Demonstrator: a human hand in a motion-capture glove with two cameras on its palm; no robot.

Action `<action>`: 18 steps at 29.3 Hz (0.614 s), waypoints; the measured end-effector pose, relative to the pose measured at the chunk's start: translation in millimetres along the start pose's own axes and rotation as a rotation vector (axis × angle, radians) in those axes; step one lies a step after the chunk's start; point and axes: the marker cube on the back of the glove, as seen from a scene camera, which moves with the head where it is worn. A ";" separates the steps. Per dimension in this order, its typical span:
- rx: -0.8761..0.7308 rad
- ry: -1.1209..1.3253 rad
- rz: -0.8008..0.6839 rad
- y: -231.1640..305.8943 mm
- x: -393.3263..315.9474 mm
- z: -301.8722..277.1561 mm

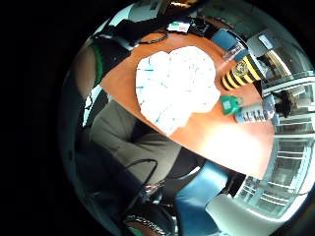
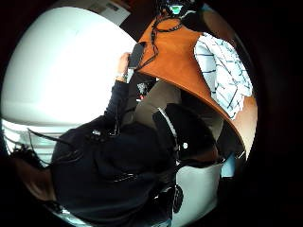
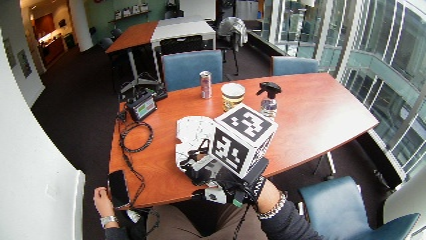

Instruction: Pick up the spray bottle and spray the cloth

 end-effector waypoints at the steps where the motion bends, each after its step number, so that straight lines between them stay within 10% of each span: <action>1: -0.003 -0.001 0.001 0.4 0.2 0.6; 18: 0.017 0.045 0.091 -9.1 48.4 -17.6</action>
